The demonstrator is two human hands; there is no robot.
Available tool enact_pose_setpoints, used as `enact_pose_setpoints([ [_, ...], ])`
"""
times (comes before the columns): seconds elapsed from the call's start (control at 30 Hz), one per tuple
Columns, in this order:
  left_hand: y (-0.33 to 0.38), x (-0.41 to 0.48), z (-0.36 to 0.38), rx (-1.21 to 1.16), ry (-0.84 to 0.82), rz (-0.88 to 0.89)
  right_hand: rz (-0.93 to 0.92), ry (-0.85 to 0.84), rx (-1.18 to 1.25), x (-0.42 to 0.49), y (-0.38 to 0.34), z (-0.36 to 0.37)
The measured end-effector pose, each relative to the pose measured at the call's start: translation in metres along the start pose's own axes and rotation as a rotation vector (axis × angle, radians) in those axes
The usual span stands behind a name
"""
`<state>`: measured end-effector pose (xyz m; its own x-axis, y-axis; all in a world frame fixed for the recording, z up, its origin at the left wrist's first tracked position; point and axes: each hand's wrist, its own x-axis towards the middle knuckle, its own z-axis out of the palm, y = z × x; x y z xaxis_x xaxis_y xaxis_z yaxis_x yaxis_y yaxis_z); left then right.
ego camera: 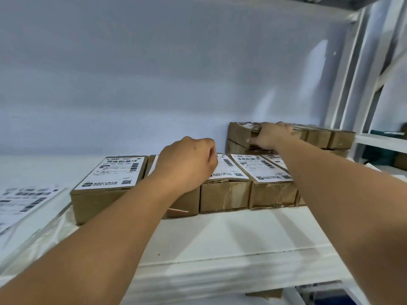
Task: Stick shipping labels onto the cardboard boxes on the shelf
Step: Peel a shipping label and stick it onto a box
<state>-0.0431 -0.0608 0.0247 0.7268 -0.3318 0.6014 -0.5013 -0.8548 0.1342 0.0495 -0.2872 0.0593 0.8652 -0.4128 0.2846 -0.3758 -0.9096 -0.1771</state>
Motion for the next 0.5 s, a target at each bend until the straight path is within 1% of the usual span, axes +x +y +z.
enact_pose_setpoints([
  [0.13, 0.001, 0.0, -0.002, 0.02, -0.022, 0.012, -0.013, 0.063, -0.015, -0.005, -0.002, -0.001],
  [0.27, 0.001, 0.0, -0.001, 0.045, -0.032, 0.014, -0.043, 0.053, 0.053, -0.002, -0.006, 0.0],
  [0.4, 0.001, 0.0, -0.001, 0.045, -0.042, 0.012, -0.079, 0.096, 0.098, -0.005, -0.01, 0.004],
  [0.5, 0.001, 0.0, -0.001, 0.031, -0.046, 0.012, -0.132, 0.091, 0.153, -0.01, -0.01, 0.004],
])
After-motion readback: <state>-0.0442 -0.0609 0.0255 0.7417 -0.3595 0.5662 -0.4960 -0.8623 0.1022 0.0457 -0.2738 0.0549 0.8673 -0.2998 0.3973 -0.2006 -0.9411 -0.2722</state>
